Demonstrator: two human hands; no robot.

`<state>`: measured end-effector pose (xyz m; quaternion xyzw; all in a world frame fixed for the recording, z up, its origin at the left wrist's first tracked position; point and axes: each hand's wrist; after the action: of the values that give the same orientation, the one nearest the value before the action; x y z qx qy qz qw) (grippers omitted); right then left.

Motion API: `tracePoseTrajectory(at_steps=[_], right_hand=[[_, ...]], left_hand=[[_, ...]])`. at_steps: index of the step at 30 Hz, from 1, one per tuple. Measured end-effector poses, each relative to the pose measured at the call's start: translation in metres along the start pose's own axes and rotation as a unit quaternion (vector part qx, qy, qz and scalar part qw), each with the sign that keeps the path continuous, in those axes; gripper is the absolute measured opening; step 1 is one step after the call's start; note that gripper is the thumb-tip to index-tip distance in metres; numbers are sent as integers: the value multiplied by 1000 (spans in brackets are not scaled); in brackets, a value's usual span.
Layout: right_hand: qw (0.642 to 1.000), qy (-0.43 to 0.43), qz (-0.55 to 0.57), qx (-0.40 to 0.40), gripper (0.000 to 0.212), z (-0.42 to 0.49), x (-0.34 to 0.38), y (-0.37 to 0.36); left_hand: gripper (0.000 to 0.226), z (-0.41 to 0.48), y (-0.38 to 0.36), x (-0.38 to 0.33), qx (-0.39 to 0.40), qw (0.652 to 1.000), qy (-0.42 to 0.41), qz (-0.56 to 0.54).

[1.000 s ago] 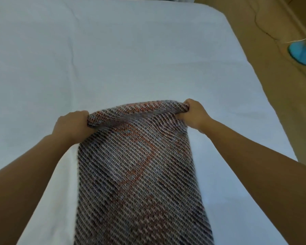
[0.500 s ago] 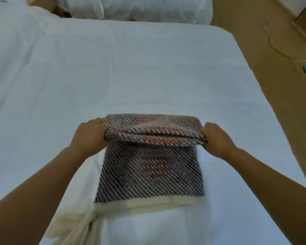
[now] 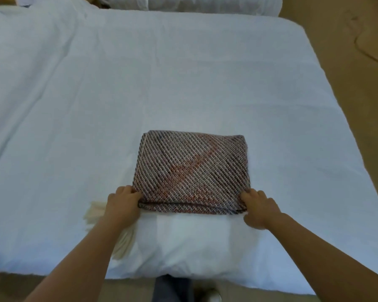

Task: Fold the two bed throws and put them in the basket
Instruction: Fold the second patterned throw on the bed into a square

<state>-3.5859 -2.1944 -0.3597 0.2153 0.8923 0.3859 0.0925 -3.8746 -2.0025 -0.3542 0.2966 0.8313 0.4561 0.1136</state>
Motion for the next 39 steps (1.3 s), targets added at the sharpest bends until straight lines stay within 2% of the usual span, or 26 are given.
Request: tracePoseTrajectory(at_steps=[2,4,6,9,11,16,21,26,30,33,35,37,39], right_hand=[[995,-14,28,-91,28,1,7,11],[973,-10,86,-213,22,7,18,28],[949,19,147,-279,25,19,36,41],[953,63,171,-242,50,44,72,50],[961,83,149,-219,58,64,95,49],[967,62,100,-227,59,112,100,37],[971,-54,116,-202,60,129,35,21],[969,-62,136,-198,60,157,33,11],[970,-66,138,-189,61,161,34,19],[955,-81,193,-210,65,146,50,35],[938,-43,237,-248,62,132,80,42],[933,31,236,-269,58,119,116,37],[941,83,201,-260,55,113,137,21]], left_hand=[[43,2,9,-7,-45,997,12,-56],[52,10,23,-16,-131,983,6,-130],[56,24,34,-32,-176,971,-29,-160],[56,51,37,-63,-158,973,-65,-153],[59,72,33,-79,-145,976,-81,-139],[60,129,24,-75,-141,978,-80,-131],[61,147,-2,-46,-127,975,-46,-175],[66,172,-11,-53,-123,974,-32,-189],[70,176,-6,-53,-84,978,-30,-188],[70,166,13,-59,-83,975,-16,-208],[66,150,19,-66,-140,961,-20,-239],[60,126,14,-80,-185,954,-73,-224],[57,104,-3,-91,-176,964,-121,-161]])
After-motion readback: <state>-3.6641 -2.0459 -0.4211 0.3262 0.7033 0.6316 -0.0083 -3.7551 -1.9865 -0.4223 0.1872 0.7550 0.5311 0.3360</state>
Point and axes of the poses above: each hand's wrist, its own z-axis towards the middle knuckle, its own y-axis out of the back of the hand, x = y × z, and after that the axes turned 6 degrees about x, right-handed
